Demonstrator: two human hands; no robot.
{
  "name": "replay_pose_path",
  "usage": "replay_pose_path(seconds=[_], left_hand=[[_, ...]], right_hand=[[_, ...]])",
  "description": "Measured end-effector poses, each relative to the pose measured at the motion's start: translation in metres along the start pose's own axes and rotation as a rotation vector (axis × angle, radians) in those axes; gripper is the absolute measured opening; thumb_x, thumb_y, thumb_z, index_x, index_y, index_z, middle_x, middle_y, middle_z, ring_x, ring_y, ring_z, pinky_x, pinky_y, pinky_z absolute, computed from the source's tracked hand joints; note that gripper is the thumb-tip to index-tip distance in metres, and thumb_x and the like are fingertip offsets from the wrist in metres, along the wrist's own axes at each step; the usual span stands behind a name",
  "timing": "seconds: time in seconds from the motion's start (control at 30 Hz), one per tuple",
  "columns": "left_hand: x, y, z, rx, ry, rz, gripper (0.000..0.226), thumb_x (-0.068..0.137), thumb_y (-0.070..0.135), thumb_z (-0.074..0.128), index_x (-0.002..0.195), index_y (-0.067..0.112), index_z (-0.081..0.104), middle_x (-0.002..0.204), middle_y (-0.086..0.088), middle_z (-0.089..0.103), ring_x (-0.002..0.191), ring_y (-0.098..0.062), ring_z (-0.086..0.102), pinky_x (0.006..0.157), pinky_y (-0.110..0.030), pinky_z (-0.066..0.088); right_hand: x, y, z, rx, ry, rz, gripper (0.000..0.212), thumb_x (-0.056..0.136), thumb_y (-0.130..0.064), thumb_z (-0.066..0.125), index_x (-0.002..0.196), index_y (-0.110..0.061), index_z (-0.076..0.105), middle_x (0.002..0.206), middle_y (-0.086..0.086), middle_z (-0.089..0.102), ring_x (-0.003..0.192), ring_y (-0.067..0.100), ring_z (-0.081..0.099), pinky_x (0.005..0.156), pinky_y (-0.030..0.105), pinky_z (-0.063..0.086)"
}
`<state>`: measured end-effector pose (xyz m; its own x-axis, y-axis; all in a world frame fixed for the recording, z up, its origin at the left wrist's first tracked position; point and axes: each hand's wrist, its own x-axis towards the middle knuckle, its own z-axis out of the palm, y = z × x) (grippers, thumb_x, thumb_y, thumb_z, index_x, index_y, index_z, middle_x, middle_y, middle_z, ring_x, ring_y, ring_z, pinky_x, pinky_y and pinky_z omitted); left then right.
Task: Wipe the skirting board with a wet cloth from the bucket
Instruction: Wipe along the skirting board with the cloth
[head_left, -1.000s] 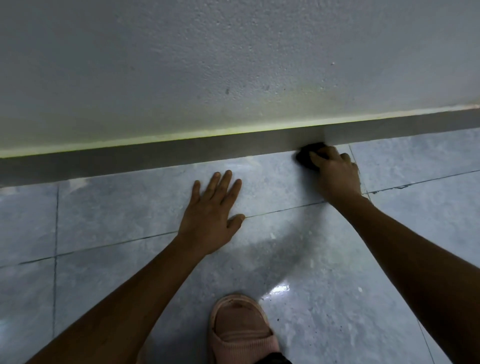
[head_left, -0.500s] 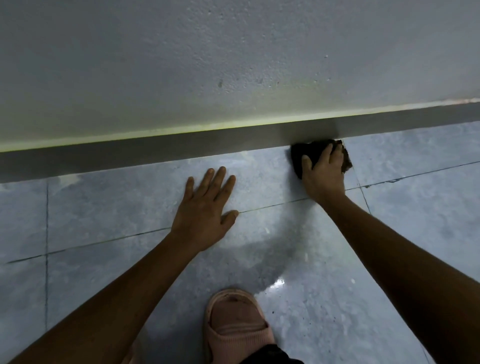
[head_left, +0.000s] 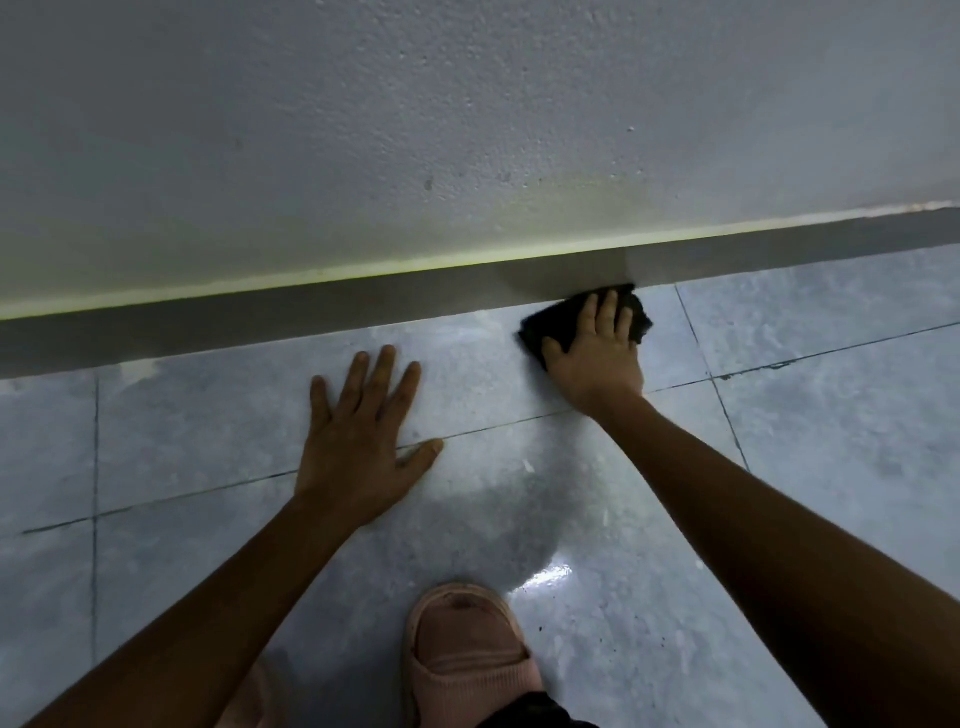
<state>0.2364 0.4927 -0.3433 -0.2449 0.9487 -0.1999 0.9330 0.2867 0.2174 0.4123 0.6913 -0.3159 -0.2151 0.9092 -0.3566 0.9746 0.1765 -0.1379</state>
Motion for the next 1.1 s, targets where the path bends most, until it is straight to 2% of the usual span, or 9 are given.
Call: replay_pose_path(seconds=[0.1, 0.17, 0.27, 0.37, 0.47, 0.67, 0.8, 0.97, 1.1], left_hand=[[0.001, -0.002, 0.001, 0.000, -0.003, 0.001, 0.082, 0.079, 0.073, 0.008, 0.145, 0.031, -0.015, 0.154, 0.002, -0.022, 0.145, -0.021, -0.016, 0.114, -0.052, -0.010], [0.001, -0.003, 0.000, -0.007, -0.008, 0.007, 0.081, 0.083, 0.073, 0.015, 0.146, 0.031, -0.015, 0.154, 0.002, -0.022, 0.144, -0.020, -0.018, 0.113, -0.052, -0.010], [0.002, -0.005, 0.001, 0.010, -0.024, 0.008, 0.080, 0.083, 0.073, 0.014, 0.140, 0.034, -0.027, 0.150, 0.003, -0.031, 0.138, -0.016, -0.028, 0.111, -0.049, -0.017], [0.002, -0.005, 0.002, 0.010, -0.031, 0.008, 0.080, 0.082, 0.073, 0.013, 0.137, 0.035, -0.031, 0.149, 0.003, -0.034, 0.137, -0.016, -0.030, 0.110, -0.048, -0.018], [0.002, -0.004, 0.003, 0.000, -0.036, 0.006, 0.080, 0.083, 0.072, 0.014, 0.138, 0.034, -0.031, 0.149, 0.003, -0.034, 0.141, -0.019, -0.027, 0.111, -0.049, -0.017], [0.000, -0.007, -0.005, 0.019, -0.060, 0.021, 0.080, 0.085, 0.070, 0.016, 0.138, 0.031, -0.030, 0.153, -0.002, -0.031, 0.141, -0.020, -0.027, 0.113, -0.047, -0.016], [-0.017, -0.027, -0.011, 0.021, 0.012, -0.117, 0.080, 0.088, 0.067, 0.017, 0.144, 0.026, -0.022, 0.157, -0.006, -0.023, 0.146, -0.026, -0.016, 0.114, -0.047, -0.013], [-0.045, -0.067, -0.019, -0.048, 0.082, -0.297, 0.084, 0.083, 0.070, 0.012, 0.150, 0.023, -0.008, 0.159, -0.008, -0.014, 0.146, -0.027, -0.012, 0.114, -0.049, -0.010], [-0.051, -0.070, -0.012, -0.054, 0.016, -0.324, 0.082, 0.084, 0.069, 0.014, 0.150, 0.026, -0.009, 0.159, -0.006, -0.014, 0.146, -0.027, -0.014, 0.115, -0.054, -0.007]], right_hand=[[0.006, 0.017, -0.006, -0.019, 0.011, -0.005, 0.082, 0.092, -0.051, 0.040, 0.153, -0.011, 0.003, 0.162, 0.007, -0.004, 0.148, 0.027, -0.003, 0.118, 0.046, 0.011], [0.022, 0.037, -0.017, 0.007, 0.027, 0.082, 0.082, 0.093, -0.050, 0.042, 0.153, -0.009, 0.004, 0.162, 0.008, -0.003, 0.148, 0.028, -0.003, 0.117, 0.049, 0.012], [0.050, 0.061, -0.040, 0.071, -0.031, 0.242, 0.082, 0.094, -0.049, 0.042, 0.152, -0.006, 0.003, 0.162, 0.012, -0.003, 0.147, 0.031, -0.003, 0.118, 0.054, 0.007], [0.055, 0.066, -0.047, 0.041, -0.081, 0.262, 0.084, 0.094, -0.053, 0.041, 0.152, -0.007, 0.002, 0.161, 0.012, -0.003, 0.147, 0.033, -0.003, 0.118, 0.056, 0.006], [0.031, 0.038, -0.034, -0.022, -0.033, 0.226, 0.086, 0.091, -0.058, 0.039, 0.153, -0.009, 0.005, 0.162, 0.010, 0.001, 0.147, 0.032, 0.002, 0.116, 0.057, 0.012], [-0.030, -0.046, 0.006, -0.100, 0.009, 0.000, 0.088, 0.089, -0.060, 0.036, 0.153, -0.010, 0.004, 0.162, 0.009, 0.003, 0.147, 0.033, 0.004, 0.115, 0.050, 0.016], [-0.026, -0.031, 0.002, -0.248, 0.071, -0.076, 0.084, 0.085, -0.066, 0.030, 0.153, -0.020, 0.014, 0.161, -0.001, 0.015, 0.144, 0.028, 0.017, 0.108, 0.050, 0.026], [-0.001, 0.008, -0.015, -0.100, 0.037, 0.204, 0.083, 0.090, -0.059, 0.029, 0.153, -0.011, 0.004, 0.162, 0.006, 0.003, 0.147, 0.029, 0.004, 0.115, 0.053, 0.016], [-0.004, -0.007, -0.021, -0.051, 0.011, 0.280, 0.083, 0.091, -0.057, 0.031, 0.153, -0.009, 0.004, 0.162, 0.008, 0.005, 0.144, 0.036, 0.009, 0.113, 0.052, 0.018]])
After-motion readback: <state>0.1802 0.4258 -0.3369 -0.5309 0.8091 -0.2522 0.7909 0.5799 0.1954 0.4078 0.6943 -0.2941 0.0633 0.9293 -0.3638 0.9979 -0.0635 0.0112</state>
